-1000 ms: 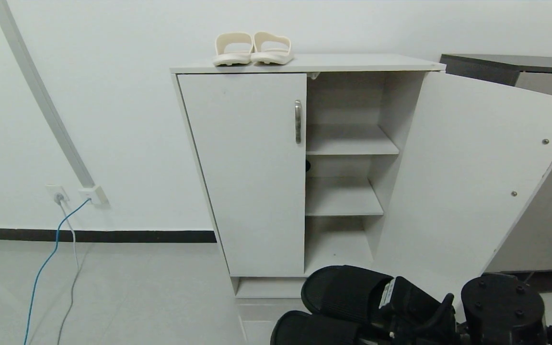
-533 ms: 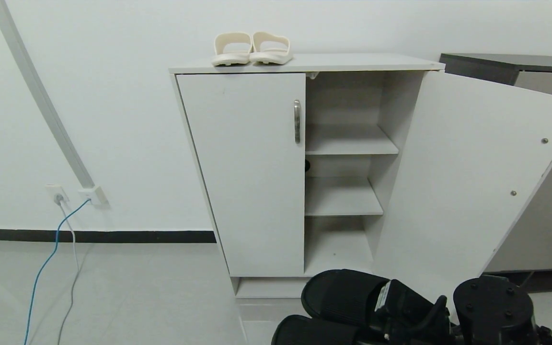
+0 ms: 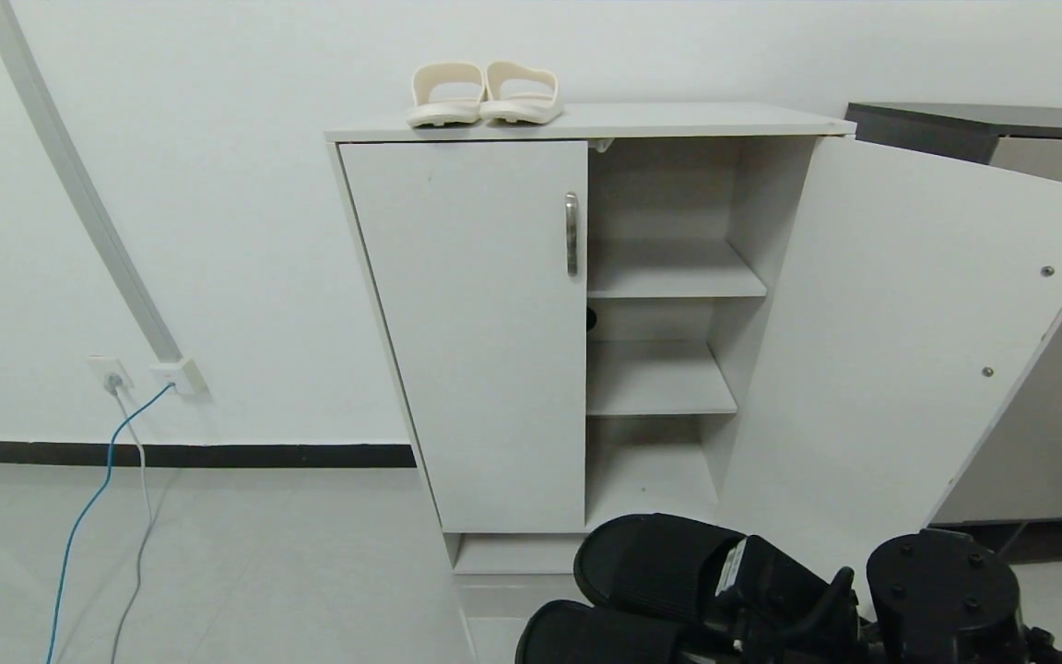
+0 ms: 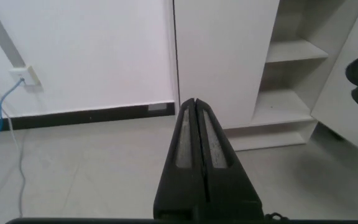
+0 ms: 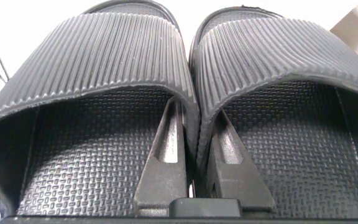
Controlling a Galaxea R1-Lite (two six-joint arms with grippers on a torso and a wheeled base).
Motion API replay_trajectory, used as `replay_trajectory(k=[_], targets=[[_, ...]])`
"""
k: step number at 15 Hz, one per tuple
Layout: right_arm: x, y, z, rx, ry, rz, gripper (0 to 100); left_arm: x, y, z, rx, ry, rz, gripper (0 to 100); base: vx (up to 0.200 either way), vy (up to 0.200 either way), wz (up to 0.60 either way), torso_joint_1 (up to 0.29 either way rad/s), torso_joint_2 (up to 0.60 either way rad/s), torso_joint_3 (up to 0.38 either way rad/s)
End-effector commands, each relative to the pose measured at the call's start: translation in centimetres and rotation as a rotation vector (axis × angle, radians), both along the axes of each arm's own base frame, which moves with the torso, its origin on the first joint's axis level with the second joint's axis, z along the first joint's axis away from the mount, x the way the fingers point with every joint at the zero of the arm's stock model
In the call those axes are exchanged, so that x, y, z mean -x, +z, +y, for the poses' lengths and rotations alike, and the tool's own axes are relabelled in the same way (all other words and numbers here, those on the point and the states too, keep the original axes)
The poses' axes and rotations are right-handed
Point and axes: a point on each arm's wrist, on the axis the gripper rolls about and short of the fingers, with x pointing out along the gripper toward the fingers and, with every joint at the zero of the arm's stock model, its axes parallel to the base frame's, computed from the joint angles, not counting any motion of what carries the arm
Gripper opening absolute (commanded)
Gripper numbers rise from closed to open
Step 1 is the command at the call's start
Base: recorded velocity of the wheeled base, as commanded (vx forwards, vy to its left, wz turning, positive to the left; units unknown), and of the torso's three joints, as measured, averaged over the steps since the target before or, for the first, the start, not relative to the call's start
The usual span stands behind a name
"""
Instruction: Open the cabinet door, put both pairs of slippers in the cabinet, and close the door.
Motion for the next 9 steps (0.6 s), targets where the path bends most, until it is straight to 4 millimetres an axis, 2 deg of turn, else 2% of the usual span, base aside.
replay_trajectory(k=[1, 4, 7, 9], targets=[[-0.1, -0.4, 0.2, 0.008, -0.008, 0.000, 0, 0.0, 0.0, 0.0, 0.027, 0.006, 0.003, 0, 0.000, 0.000, 0.00, 0.000, 0.00, 0.000], [-0.5, -1.0, 0.5, 0.016, -0.025, 0.006, 0, 0.0, 0.0, 0.0, -0.017, 0.004, 0.001, 0, 0.000, 0.000, 0.00, 0.000, 0.00, 0.000], [-2.3, -1.7, 1.7, -0.009, -0.092, -0.026, 0, 0.0, 0.0, 0.0, -0.011, 0.007, 0.003, 0, 0.000, 0.000, 0.00, 0.000, 0.00, 0.000], [-4.8, -2.6, 4.5, -0.035, -0.396, -0.078, 0, 0.0, 0.0, 0.0, -0.003, 0.007, 0.003, 0, 0.000, 0.000, 0.00, 0.000, 0.00, 0.000]])
